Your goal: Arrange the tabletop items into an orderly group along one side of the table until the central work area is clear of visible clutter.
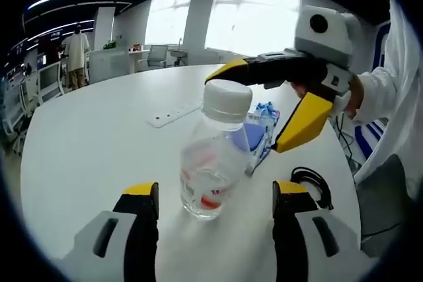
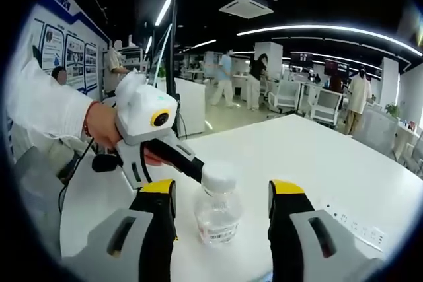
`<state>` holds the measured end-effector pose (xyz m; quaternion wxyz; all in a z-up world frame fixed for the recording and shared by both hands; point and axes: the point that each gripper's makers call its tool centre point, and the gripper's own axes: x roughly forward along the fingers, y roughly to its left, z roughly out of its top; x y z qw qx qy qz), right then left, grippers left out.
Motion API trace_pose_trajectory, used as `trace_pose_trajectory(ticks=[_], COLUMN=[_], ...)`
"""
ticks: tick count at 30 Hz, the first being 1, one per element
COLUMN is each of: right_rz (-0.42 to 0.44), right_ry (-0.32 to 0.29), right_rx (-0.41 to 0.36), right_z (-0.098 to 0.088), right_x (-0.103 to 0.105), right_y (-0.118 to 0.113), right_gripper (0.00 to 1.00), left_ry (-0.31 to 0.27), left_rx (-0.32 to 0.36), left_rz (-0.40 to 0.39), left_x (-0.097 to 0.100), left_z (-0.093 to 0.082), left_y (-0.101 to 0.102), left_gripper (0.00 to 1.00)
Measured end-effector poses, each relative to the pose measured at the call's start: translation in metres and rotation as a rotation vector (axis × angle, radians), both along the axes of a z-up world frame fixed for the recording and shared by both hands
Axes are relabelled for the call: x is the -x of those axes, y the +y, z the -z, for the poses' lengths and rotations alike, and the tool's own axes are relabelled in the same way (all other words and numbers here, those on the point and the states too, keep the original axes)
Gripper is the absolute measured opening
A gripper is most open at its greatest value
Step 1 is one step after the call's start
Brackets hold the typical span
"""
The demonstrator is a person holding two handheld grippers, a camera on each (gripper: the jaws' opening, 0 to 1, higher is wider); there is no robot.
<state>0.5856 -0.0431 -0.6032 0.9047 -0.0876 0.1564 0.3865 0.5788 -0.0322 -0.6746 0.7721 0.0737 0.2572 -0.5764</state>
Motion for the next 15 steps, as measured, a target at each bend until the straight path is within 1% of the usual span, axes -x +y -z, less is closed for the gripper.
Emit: trace_pose_trajectory(ticks=[1, 3, 5, 7, 10, 12, 13, 15], right_rz=[0.003, 0.006, 0.009, 0.015, 0.016, 0.019, 0.02, 0.025], right_ry=[0.002, 0.006, 0.009, 0.015, 0.019, 0.021, 0.023, 0.026], right_rx=[-0.004, -0.004, -0.008, -0.017, -0.016, -0.017, -0.019, -0.018], right_z=[0.0, 0.001, 0.001, 0.001, 0.001, 0.0, 0.0, 0.001], right_x=[0.0, 0.001, 0.003, 0.004, 0.007, 0.008, 0.009, 0.012], right_y=[-0.001, -0.003, -0.005, -0.007, -0.009, -0.012, -0.013, -0.017], right_gripper=[0.58, 0.59, 0.6, 0.61, 0.62, 0.62, 0.62, 0.62], left_ry=[0.015, 0.011, 0.031, 0.024, 0.052, 0.056, 0.073, 0.074], left_rx=[0.005, 0.008, 0.009, 0.009, 0.014, 0.029, 0.045, 0.052], left_rz=[-0.01, -0.016, -0.029, -0.032, -0.054, -0.071, -0.085, -0.092], left_x=[0.001, 0.001, 0.002, 0.003, 0.004, 0.004, 0.004, 0.005], left_z=[-0.001, -0.003, -0.003, -0.005, -0.007, -0.01, -0.013, -0.014], left_y=[0.001, 0.003, 0.004, 0.006, 0.009, 0.011, 0.011, 0.014], left_gripper=[0.73, 0.74, 0.75, 0.76, 0.76, 0.76, 0.77, 0.77])
